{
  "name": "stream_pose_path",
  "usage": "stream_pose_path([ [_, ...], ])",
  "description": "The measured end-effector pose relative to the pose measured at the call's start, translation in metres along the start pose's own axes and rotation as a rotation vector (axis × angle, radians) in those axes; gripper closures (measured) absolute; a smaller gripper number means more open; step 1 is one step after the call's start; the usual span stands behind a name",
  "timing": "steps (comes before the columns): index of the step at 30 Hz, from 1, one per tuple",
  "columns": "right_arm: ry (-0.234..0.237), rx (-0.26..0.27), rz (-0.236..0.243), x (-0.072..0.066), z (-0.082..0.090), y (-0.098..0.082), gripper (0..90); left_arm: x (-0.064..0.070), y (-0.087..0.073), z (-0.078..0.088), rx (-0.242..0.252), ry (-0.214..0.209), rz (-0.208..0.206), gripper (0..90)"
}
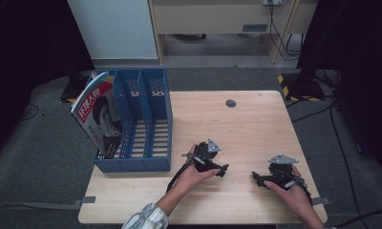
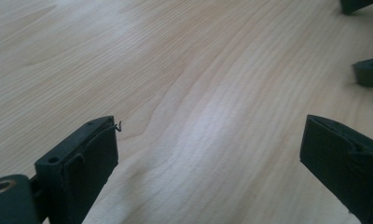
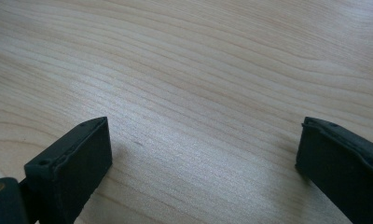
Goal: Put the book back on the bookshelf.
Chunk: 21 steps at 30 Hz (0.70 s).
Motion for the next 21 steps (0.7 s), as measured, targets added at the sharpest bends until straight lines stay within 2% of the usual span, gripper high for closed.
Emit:
stream_pose_path([
  [5, 0.000, 0.000, 0.000, 0.000, 0.000, 0.000, 3.7, -0.017, -0.007, -0.003, 0.001, 0.069, 0.037, 4.6],
  [8, 0.000, 0.000, 0.000, 0.000, 0.000, 0.000, 3.7, -0.022, -0.012, -0.004, 0.000, 0.074, 0.069, 4.9],
  [12, -0.001, 0.001, 0.000, 0.000, 0.000, 0.000, 3.7, -0.026, -0.021, -0.007, -0.021, 0.092, 0.064, 4.8],
  [13, 0.000, 0.000, 0.000, 0.000, 0.000, 0.000, 3.7, -0.027, -0.022, -0.008, -0.010, 0.095, 0.052, 4.4],
  [16, -0.001, 0.001, -0.001, 0.000, 0.000, 0.000, 3.7, -0.027, -0.023, -0.008, -0.023, 0.110, 0.027, 4.5],
  [21, 0.001, 0.001, 0.001, 0.000, 0.001, 0.000, 3.7, -0.027, -0.024, -0.007, -0.029, 0.126, 0.035, 2.5],
])
Point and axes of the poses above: each handheld gripper's, and its own axes: z roughly backward along the jaws, y roughly out of its top, x roughly to its right, the point moved 5 cm from there along -z, roughly forward along the jaws, and after that the axes turned 14 degrees about x, right-handed, at the moved point
